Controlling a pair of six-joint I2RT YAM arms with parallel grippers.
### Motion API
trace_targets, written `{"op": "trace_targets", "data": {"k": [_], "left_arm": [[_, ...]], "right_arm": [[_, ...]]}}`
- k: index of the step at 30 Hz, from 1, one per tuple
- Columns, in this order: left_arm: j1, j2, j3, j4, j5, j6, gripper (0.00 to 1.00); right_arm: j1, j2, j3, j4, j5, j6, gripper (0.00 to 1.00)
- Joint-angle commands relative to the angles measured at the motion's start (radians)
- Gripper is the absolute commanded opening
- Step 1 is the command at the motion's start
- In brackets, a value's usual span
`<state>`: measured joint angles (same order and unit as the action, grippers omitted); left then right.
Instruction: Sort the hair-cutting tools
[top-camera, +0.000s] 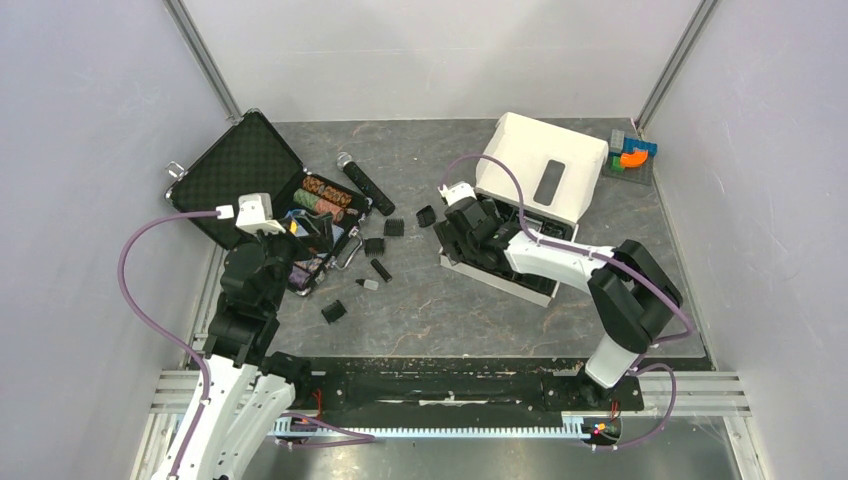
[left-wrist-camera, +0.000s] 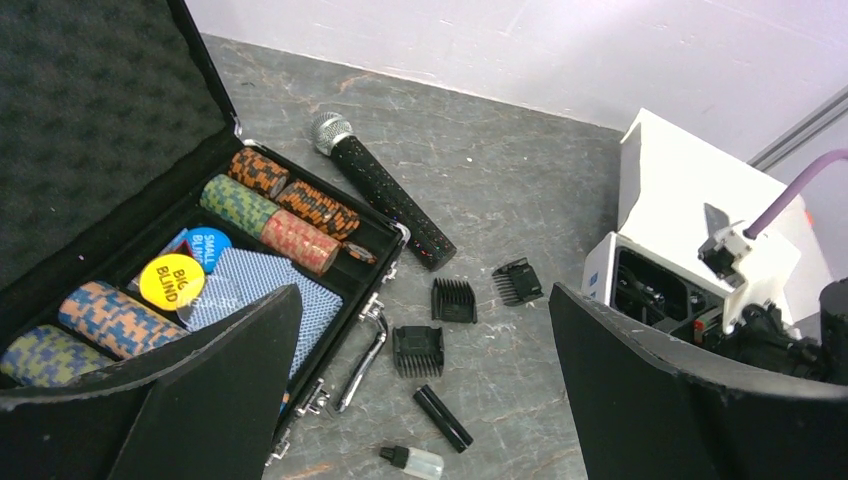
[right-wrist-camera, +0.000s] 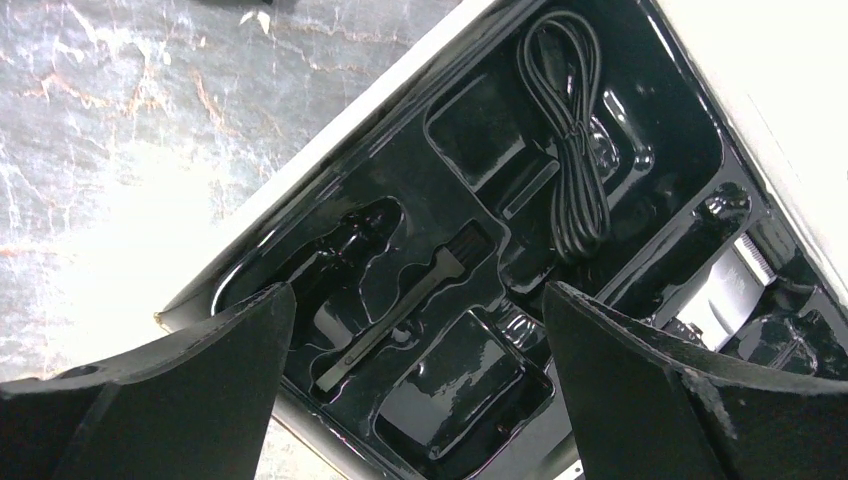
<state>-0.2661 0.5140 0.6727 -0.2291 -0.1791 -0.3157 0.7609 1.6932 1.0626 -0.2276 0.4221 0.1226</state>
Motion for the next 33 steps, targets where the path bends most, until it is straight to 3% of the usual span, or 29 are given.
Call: {"op": "trace_targets", "data": {"k": [1, 11, 14, 18, 21, 27, 33], "left_arm": [[-0.005, -0.001, -0.005, 0.027, 0.004, -0.089, 1.0], [-0.006, 0.204, 0.091, -0.217, 0.173, -0.283, 1.0], [-0.005, 0.281, 0.099, -0.262, 0.26, -0.342, 1.0], [-0.012, 0.387, 0.128, -0.351, 0.256, -0.397, 1.0], [-0.04, 0.433, 0.139, -0.386, 0.209, -0.415, 1.0], [-0.172, 0.531, 0.161, -0.419, 0.063, -0.452, 1.0], [-0.3, 0.639, 0.171, -0.422, -0.073, -0.543, 0.96]], "right_arm": [[0.032, -0.062, -0.062, -0.073, -0.03, 0.005, 0.98], [0.073, -0.243, -0.195, -0.141, -0.103, 0.008, 0.98], [0.073, -0.322, -0.199, -0.125, -0.067, -0.011, 0.98], [0.049, -0.424, -0.202, -0.109, 0.027, -0.046, 0.98], [-0.039, -0.498, -0.231, -0.095, 0.035, -0.042, 0.98], [-0.328, -0.683, -0.403, -0.025, -0.07, 0.05, 0.99], [-0.455, -0.793, -0.521, 0.045, -0.109, 0.08, 0.99]]}}
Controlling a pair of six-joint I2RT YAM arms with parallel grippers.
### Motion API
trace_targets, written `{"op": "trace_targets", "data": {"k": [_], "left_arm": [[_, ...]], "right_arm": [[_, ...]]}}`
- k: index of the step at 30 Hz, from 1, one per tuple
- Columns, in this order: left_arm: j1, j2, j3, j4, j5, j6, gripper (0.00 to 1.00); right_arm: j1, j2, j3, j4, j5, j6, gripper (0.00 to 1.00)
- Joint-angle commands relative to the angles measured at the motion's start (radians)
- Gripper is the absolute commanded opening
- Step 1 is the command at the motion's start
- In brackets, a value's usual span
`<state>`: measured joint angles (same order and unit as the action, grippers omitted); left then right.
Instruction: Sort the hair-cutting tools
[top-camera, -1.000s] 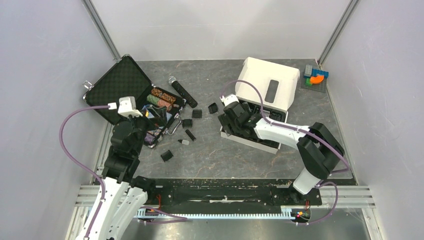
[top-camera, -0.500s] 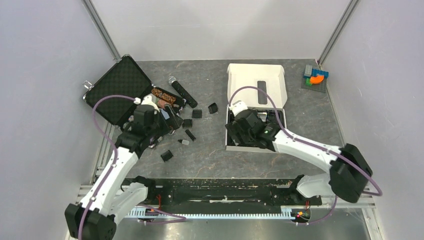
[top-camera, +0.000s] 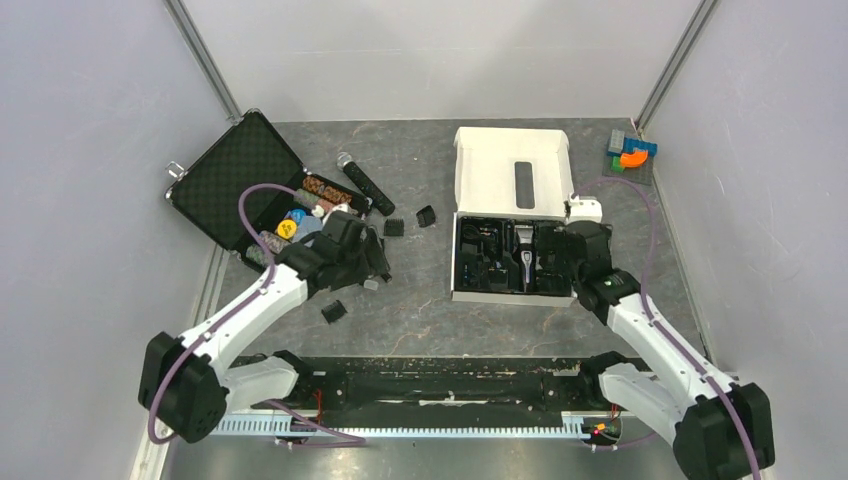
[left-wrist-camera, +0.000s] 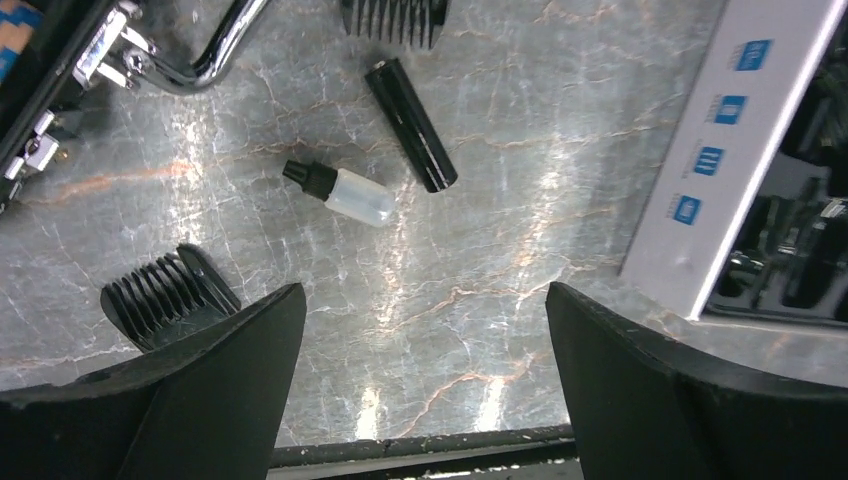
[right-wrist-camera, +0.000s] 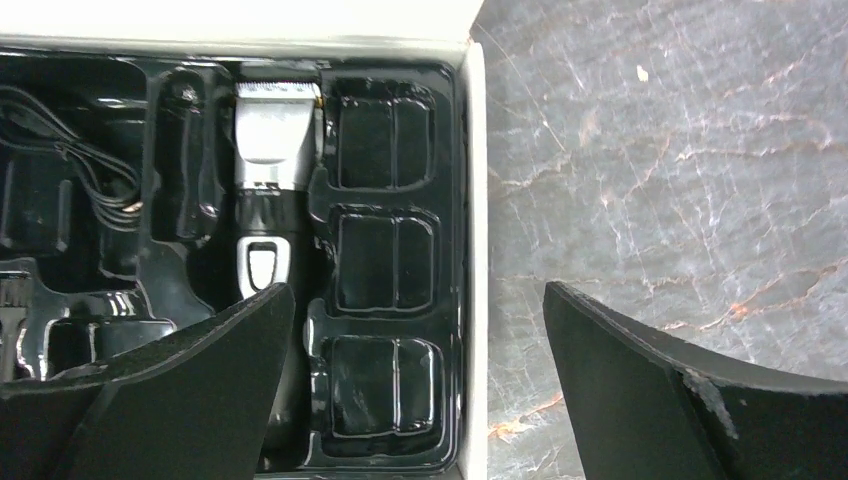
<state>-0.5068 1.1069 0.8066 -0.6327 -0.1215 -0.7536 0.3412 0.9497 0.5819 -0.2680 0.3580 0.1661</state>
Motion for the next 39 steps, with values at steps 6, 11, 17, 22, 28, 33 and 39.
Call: {"op": "trace_targets", "data": {"k": [6, 11, 17, 22, 28, 33, 39], "left_arm": [[-0.067, 0.085, 0.012, 0.029, -0.203, -0.218, 0.76], [-0.063, 0.084, -0.02, 0.051, -0.281, -0.33, 0.63], [-0.018, 0.119, -0.048, 0.059, -0.264, -0.432, 0.57], [0.004, 0.148, -0.078, 0.05, -0.278, -0.502, 0.53], [0.029, 0.211, -0.073, 0.048, -0.24, -0.513, 0.54], [0.041, 0.269, -0.064, 0.062, -0.213, -0.499, 0.52], [0.05, 0.29, -0.067, 0.086, -0.207, -0.488, 0.5]], "right_arm": [[-0.093, -0.073, -0.069, 0.08, -0.019, 0.051, 0.99], [-0.102, -0.096, -0.077, 0.076, -0.012, 0.054, 0.99], [-0.102, -0.105, -0.079, 0.073, -0.009, 0.052, 0.99], [-0.102, -0.106, -0.079, 0.069, -0.006, 0.05, 0.99], [-0.103, -0.102, -0.08, 0.07, -0.001, 0.047, 0.99], [-0.102, -0.1, -0.08, 0.07, 0.0, 0.046, 0.99], [-0.102, -0.093, -0.077, 0.07, 0.001, 0.046, 0.99]]}}
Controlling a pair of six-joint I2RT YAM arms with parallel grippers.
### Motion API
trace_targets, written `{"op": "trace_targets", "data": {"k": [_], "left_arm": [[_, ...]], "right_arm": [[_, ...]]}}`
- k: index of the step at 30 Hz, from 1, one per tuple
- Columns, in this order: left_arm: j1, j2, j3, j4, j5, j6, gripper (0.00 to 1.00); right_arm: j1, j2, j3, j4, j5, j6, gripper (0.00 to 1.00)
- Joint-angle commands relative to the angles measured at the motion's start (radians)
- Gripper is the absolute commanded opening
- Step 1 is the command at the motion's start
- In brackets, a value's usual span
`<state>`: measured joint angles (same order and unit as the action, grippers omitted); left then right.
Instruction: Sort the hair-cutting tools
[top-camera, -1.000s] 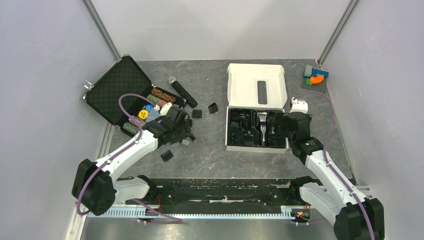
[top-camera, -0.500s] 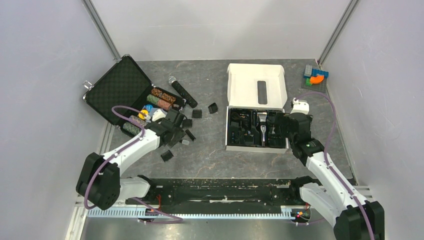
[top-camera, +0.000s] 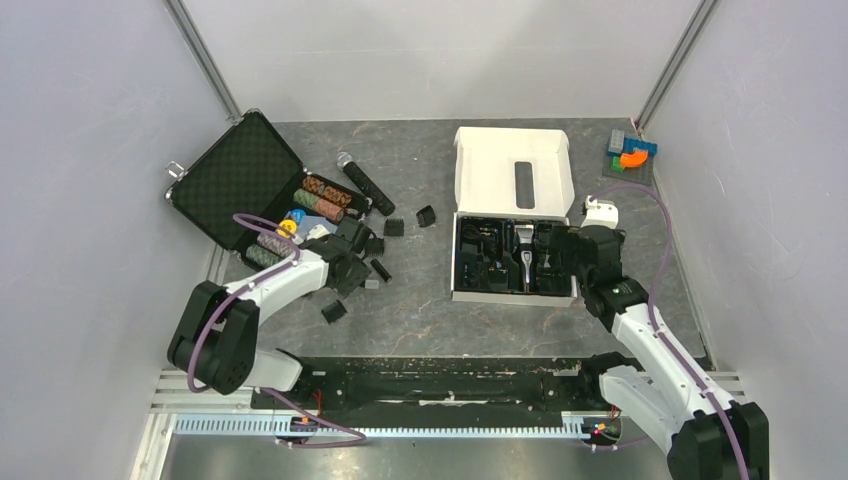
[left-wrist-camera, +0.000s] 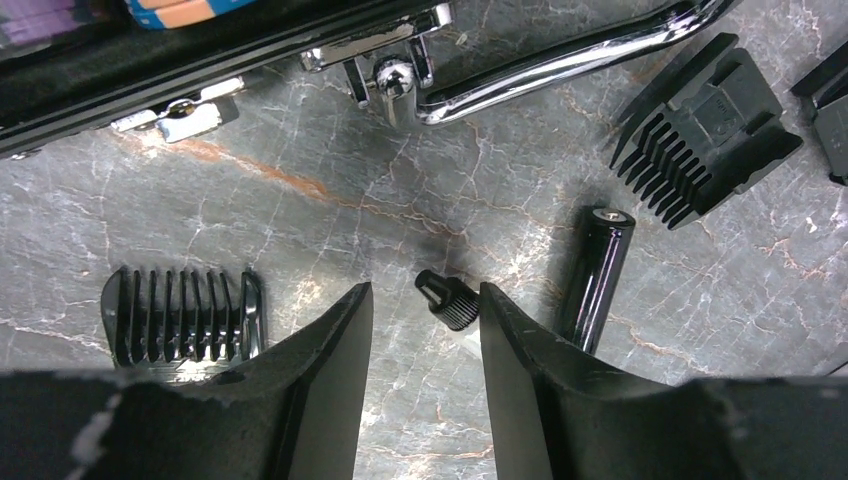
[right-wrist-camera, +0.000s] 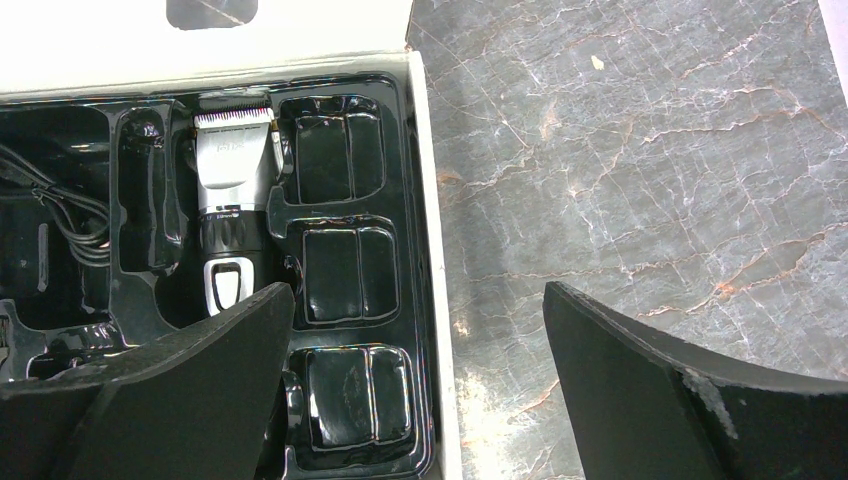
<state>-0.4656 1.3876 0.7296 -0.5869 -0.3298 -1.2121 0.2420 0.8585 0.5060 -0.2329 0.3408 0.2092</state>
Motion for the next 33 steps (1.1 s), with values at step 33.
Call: {"op": "trace_targets", "data": {"k": [33], "left_arm": [[0.007, -0.027, 0.026, 0.174, 0.017, 0.199, 0.27]], "right_arm": [[-0.041, 0.022, 0.012, 0.014, -0.032, 0.044, 0.99]]}}
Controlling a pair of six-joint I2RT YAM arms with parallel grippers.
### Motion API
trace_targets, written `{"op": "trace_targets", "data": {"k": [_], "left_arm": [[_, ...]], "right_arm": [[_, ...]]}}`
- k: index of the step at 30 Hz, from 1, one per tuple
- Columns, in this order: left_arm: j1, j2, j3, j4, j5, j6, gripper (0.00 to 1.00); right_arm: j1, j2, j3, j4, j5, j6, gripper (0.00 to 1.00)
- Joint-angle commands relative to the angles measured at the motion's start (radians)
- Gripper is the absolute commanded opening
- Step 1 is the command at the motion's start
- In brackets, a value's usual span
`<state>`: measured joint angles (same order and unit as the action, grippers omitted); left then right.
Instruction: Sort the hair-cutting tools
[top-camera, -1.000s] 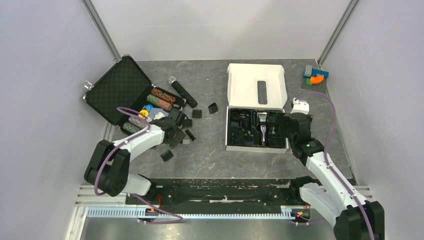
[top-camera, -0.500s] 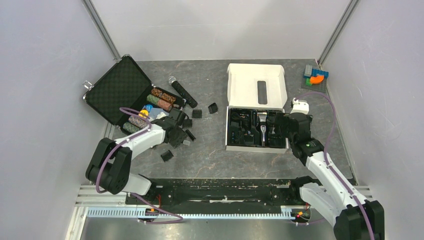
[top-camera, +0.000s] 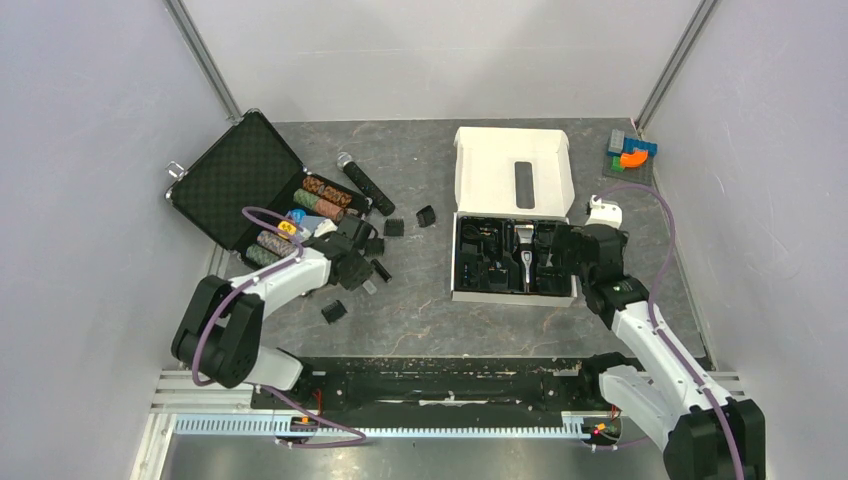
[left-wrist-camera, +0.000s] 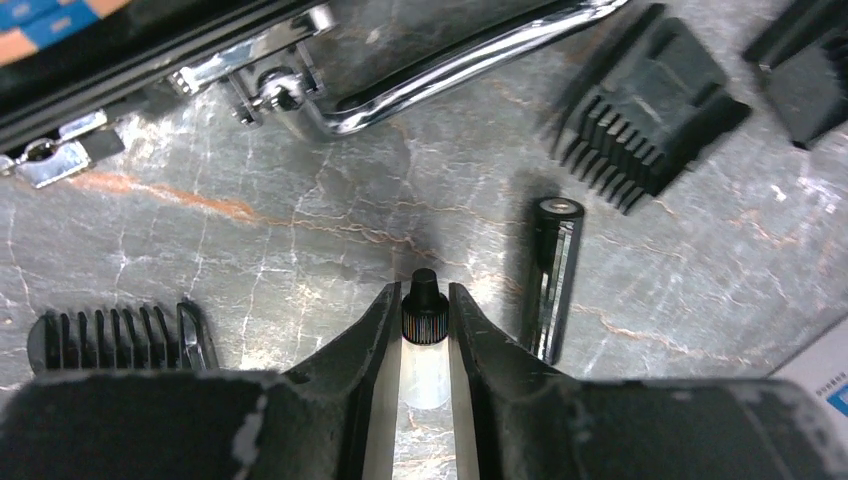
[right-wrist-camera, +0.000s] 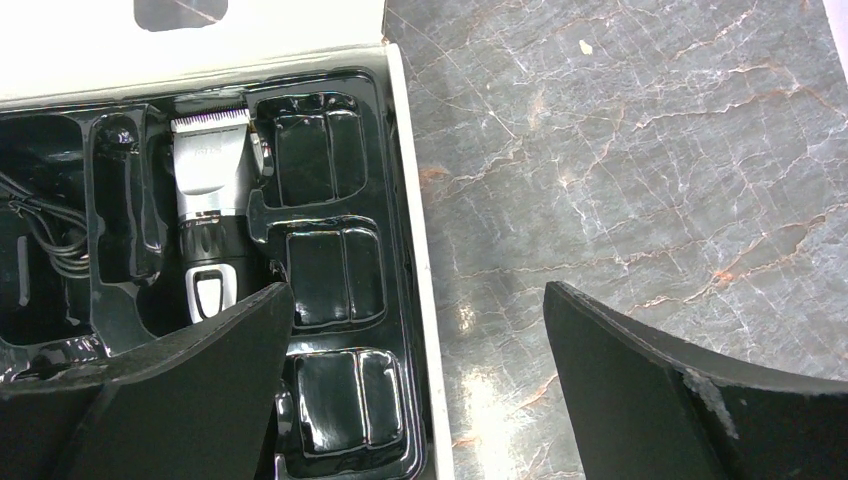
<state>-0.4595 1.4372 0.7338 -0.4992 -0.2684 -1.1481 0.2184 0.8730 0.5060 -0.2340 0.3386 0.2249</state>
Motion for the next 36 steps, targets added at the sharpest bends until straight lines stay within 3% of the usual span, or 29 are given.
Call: {"op": "trace_targets", "data": {"k": [1, 8, 12, 25, 36], "left_arm": [[-0.001, -0.101, 0.017, 0.107, -0.039, 0.163, 0.26], [-0.071, -0.269, -0.049, 0.369, 0.025, 0.352, 0.27], [-0.132, -0.289, -0.059, 0.547, 0.096, 0.427, 0.27], [-0.365, -0.086, 0.03, 0.807, 0.131, 0.641, 0.2], [-0.456, 0.043, -0.003, 1.003, 0.057, 0.652, 0.15]], "right_arm": [[-0.02, 0.006, 0.012, 0.016, -0.04, 0.03, 0.99], [-0.023, -0.008, 0.007, 0.028, -0.086, 0.021, 0.99], [-0.022, -0.021, -0.009, 0.033, -0.117, 0.028, 0.99], [-0.023, -0.056, -0.02, 0.021, -0.159, 0.02, 0.99], [-0.022, -0.036, -0.012, 0.018, -0.201, 0.024, 0.99]]}}
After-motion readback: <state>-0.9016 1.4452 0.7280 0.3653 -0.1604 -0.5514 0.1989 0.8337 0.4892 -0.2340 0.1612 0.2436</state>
